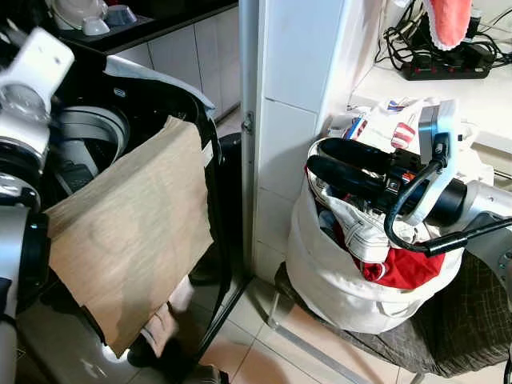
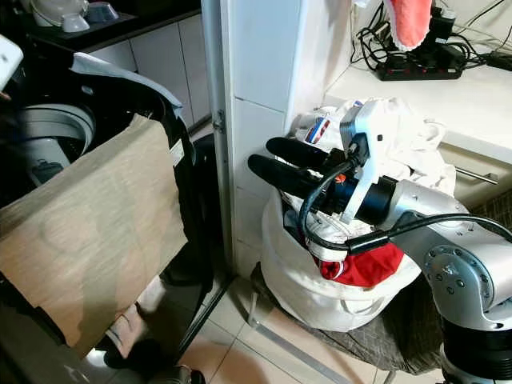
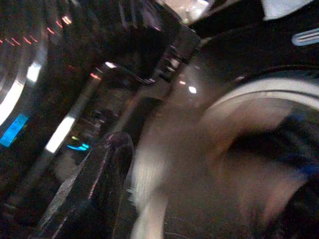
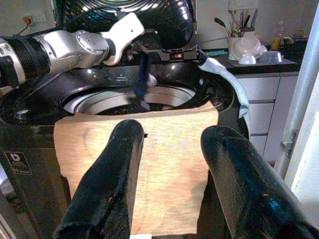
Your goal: Clothes washing
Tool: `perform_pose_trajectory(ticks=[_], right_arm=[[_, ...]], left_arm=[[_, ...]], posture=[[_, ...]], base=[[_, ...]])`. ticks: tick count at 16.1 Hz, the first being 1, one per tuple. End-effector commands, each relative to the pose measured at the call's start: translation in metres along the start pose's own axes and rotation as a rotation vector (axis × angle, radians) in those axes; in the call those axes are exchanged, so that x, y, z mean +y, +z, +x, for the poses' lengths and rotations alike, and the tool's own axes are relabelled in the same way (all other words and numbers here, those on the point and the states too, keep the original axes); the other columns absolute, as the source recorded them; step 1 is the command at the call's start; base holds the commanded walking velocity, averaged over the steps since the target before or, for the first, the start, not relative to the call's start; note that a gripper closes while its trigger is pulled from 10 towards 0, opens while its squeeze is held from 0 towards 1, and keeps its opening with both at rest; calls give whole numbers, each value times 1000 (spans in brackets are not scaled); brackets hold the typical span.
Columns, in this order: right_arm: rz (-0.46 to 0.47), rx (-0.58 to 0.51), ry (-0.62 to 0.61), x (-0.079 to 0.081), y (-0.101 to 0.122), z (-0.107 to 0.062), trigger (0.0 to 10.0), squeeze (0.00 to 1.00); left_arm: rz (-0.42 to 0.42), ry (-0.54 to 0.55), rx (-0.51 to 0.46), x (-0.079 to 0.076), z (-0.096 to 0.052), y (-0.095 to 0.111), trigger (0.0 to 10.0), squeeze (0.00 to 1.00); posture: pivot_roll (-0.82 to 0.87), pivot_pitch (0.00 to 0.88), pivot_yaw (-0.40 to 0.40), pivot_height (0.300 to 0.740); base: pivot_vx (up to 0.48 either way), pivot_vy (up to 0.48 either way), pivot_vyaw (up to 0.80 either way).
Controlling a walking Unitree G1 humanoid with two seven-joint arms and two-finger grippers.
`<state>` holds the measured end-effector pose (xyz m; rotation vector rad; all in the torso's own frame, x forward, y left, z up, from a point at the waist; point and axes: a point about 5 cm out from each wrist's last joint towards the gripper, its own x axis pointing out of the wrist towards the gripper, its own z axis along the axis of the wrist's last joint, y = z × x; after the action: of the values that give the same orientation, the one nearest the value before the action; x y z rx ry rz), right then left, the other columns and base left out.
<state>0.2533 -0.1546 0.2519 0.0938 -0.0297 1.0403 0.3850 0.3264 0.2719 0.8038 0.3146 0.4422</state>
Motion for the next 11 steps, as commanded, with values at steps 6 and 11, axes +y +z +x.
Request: perform_pose_trajectory(ticks=[6, 11], right_arm=[[-2, 24, 6, 4, -1, -2, 10000, 0], [9, -3, -38, 2, 0, -2, 10000, 0]], left_arm=[[-232, -140, 54, -34, -1, -11, 10000, 1000], [-568, -170, -163, -52, -7, 22, 10000, 0]], posture=[[-34, 0, 54, 740], [-36, 0, 57, 740]], base=[[0, 0, 0], [0, 0, 0]])
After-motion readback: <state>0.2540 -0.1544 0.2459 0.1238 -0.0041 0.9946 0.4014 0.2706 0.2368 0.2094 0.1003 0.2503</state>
